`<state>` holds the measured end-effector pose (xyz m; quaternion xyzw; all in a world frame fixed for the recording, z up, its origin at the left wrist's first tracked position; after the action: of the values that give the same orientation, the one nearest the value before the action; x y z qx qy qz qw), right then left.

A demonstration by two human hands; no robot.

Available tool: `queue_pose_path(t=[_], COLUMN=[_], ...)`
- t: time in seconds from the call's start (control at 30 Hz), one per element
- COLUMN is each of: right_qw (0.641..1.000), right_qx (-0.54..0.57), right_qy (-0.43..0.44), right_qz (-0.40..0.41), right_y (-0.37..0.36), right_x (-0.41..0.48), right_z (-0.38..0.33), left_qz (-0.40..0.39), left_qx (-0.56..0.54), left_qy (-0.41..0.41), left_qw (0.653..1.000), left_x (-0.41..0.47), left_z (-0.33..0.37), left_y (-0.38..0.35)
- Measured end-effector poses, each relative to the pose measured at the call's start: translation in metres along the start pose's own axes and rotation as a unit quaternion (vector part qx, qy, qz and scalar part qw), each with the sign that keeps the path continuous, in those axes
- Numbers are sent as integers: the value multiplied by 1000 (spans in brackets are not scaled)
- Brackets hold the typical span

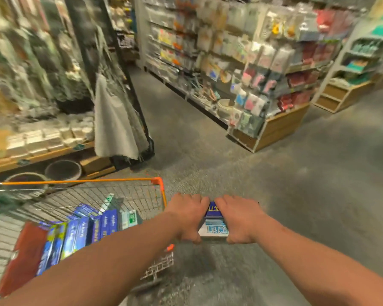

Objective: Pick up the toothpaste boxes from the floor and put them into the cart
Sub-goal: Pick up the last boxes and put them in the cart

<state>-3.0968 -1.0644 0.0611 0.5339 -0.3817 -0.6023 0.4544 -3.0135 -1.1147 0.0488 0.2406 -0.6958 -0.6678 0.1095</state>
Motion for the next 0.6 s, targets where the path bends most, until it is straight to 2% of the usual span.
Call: queue_pose_path(t=[0.2,0.37,0.47,0.6], right_qw=[997,984,963,921], right_qx=[-16,-38,-72,-89], right_qy=[73,168,254,377], right_qz=[10,34,52,51], right_y=[30,43,52,60], right_x=[90,175,224,269], right_z=[-24,-40,-59,-89], left_qz=[25,17,-3,-6], left_qx=[-22,-47,-46,-77], left_qy=[61,166,255,378], left_qw=[998,985,966,923], left_x=[11,25,28,15], left_z=[-85,-152,-189,-218], left_y=[-7,-32,-48,-59])
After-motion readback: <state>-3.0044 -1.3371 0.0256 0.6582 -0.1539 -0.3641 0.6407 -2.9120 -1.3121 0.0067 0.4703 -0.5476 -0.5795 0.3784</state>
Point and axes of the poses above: each hand's wrist, its own x-axis towards the middle knuckle, its own y-axis out of the back of the hand, z = x × y, the point moved 9 cm from there along x, towards the middle knuckle, and after that the axes turned 1 degree about -y, right-handed, at the moved point
